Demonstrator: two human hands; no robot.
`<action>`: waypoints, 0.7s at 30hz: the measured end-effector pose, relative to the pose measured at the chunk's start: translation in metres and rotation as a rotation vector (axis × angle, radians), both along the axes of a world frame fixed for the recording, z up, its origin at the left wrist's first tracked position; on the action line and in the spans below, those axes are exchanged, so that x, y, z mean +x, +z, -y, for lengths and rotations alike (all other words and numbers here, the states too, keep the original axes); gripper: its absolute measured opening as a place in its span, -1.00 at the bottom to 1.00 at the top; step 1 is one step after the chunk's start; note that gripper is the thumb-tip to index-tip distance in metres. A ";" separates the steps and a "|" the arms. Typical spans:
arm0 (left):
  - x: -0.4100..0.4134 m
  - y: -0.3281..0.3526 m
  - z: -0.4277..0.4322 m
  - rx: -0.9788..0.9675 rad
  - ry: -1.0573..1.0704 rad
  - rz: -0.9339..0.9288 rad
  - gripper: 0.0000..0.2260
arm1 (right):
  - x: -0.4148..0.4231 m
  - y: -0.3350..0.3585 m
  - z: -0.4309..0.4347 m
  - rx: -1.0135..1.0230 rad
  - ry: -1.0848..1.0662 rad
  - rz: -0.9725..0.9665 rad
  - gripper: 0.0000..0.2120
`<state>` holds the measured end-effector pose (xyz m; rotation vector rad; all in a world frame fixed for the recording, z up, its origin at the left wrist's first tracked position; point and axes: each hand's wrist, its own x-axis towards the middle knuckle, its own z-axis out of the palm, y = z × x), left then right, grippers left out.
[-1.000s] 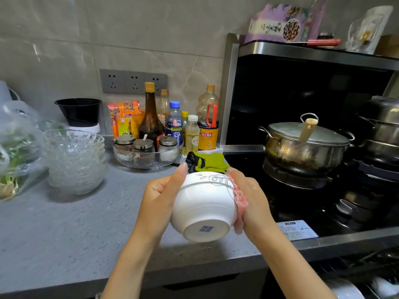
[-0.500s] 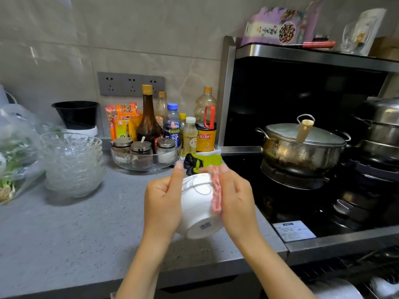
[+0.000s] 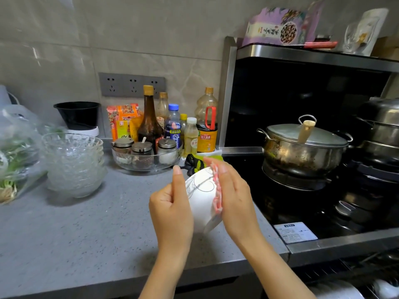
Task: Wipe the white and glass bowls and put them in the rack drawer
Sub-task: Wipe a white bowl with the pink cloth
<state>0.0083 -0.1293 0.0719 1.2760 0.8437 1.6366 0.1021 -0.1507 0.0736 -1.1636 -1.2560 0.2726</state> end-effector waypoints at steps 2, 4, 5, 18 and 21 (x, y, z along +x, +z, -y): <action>0.001 0.001 -0.001 0.051 0.004 -0.045 -0.45 | -0.008 0.000 0.005 0.082 -0.167 0.307 -0.63; 0.002 0.001 -0.001 0.108 -0.011 -0.106 -0.44 | -0.012 -0.002 0.004 0.159 -0.283 0.576 -0.65; 0.003 0.000 0.000 0.126 -0.017 -0.122 -0.44 | -0.013 -0.001 0.004 0.176 -0.284 0.601 -0.66; -0.021 0.011 -0.004 -0.078 -0.359 0.149 -0.63 | 0.013 0.010 0.013 -0.200 0.105 -0.663 -0.73; -0.025 0.013 -0.006 -0.052 -0.382 0.062 -0.56 | 0.015 0.010 0.015 -0.204 0.064 -0.652 -0.56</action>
